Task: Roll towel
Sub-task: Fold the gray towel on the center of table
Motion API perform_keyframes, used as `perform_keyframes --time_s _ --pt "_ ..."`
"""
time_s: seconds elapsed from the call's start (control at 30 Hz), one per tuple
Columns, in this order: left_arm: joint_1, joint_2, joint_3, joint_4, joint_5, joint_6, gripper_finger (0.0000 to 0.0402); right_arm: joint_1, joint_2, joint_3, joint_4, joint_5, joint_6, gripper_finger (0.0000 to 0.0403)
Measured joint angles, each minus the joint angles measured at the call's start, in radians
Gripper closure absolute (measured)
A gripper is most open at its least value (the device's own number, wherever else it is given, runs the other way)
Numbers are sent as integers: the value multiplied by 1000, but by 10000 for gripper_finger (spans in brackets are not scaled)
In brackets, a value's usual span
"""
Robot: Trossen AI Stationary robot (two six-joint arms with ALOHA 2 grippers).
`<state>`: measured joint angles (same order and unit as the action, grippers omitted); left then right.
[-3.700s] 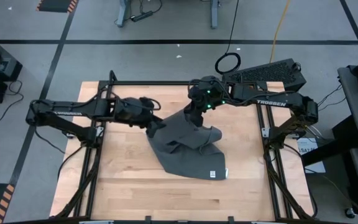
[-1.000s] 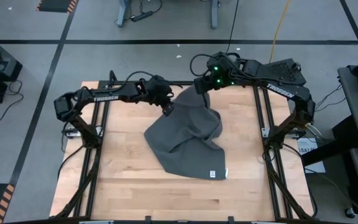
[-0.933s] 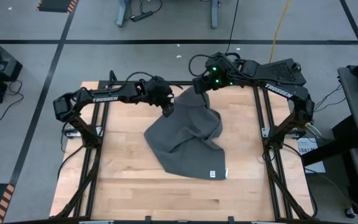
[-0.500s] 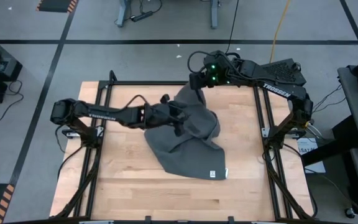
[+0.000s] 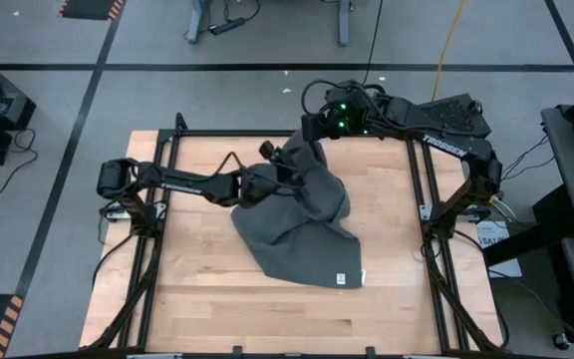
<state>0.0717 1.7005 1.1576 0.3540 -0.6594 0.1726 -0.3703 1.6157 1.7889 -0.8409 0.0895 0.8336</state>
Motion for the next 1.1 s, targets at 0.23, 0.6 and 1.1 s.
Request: perform_keyframes --time_s 0.23,0.6,1.1 --pt "126 0 0 6 -4 53 132 27 0 0 -1 -11 -3 403" --pt "287 -219 1 -223 131 85 132 38 -22 0 -132 -15 -33 403" --pt "332 -344 2 -555 1031 -434 132 29 -24 1 -173 -14 -94 403"
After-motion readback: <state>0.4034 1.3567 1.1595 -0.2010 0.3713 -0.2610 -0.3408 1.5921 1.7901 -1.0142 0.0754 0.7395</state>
